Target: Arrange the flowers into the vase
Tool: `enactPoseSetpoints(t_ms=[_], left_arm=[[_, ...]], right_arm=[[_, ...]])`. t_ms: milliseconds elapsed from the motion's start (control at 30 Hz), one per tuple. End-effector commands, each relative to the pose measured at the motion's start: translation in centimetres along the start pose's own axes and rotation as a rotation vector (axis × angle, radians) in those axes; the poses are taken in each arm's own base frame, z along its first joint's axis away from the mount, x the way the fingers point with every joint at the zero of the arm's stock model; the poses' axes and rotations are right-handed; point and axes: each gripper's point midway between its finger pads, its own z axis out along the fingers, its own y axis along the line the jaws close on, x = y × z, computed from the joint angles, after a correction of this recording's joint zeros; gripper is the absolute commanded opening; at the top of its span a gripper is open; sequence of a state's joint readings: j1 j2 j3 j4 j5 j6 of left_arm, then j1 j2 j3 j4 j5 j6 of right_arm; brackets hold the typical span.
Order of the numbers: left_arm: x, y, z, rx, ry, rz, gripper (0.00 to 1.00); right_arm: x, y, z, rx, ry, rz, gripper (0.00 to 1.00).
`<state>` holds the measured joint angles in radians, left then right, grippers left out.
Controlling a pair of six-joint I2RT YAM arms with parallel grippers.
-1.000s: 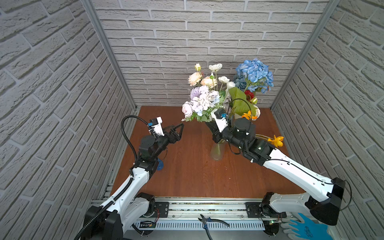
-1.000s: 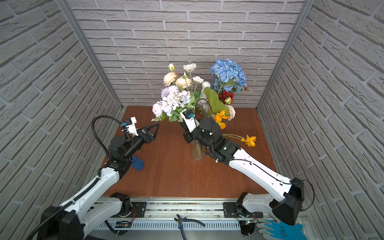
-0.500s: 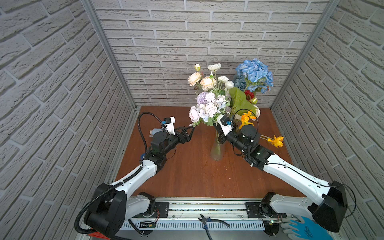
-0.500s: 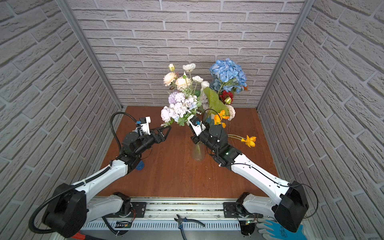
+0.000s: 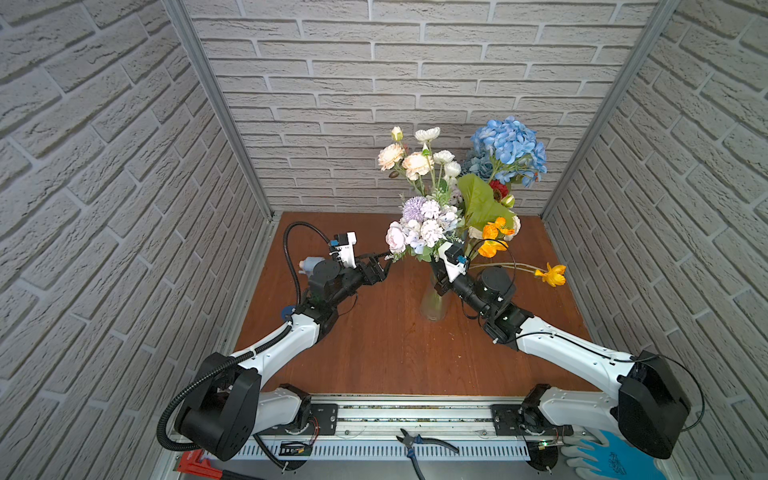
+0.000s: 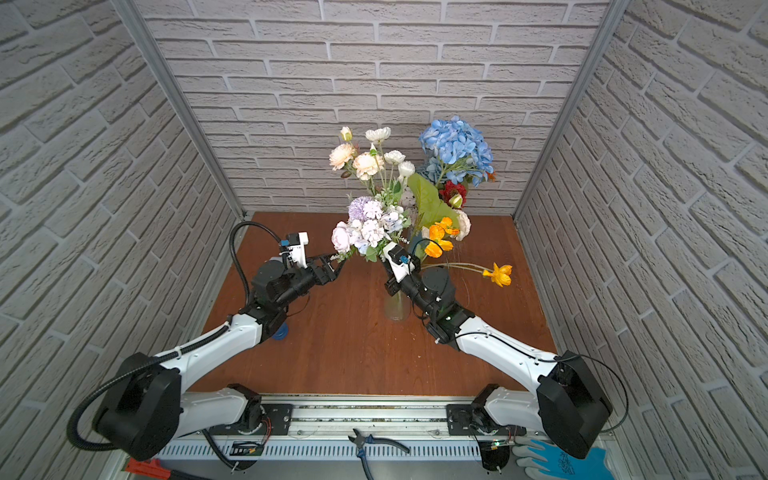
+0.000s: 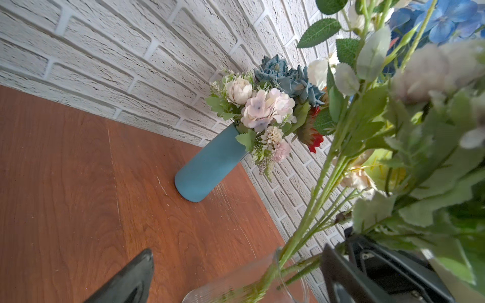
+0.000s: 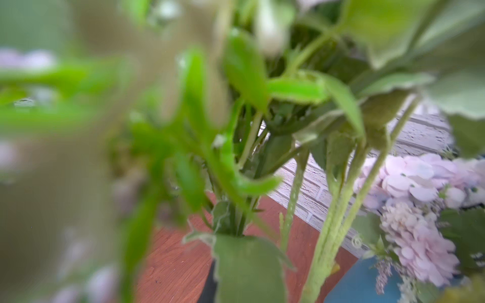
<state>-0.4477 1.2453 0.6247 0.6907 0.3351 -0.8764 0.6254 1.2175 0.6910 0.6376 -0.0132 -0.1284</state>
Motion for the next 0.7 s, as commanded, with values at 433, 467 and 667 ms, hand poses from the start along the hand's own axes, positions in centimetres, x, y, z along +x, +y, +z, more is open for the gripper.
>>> enactPoseSetpoints(t_ms=[433, 467, 667], left_arm=[[-1.2, -3.2, 2.0, 0.103, -0.027, 0.028, 0.98], [-1.2, -3.2, 2.1, 0.105, -0.026, 0.029, 0.98], [-1.1, -3.5, 2.5, 0.112, -0.019, 0.029, 0.98]], right_arm=[[1.1, -1.1, -2.6, 0.069, 0.009, 0.045, 0.2], [1.4, -1.1, -2.8, 0.066, 0.024, 0.046, 0.22], [2.5, -1.0, -3.4, 0.063, 0.094, 0.062, 0.33]])
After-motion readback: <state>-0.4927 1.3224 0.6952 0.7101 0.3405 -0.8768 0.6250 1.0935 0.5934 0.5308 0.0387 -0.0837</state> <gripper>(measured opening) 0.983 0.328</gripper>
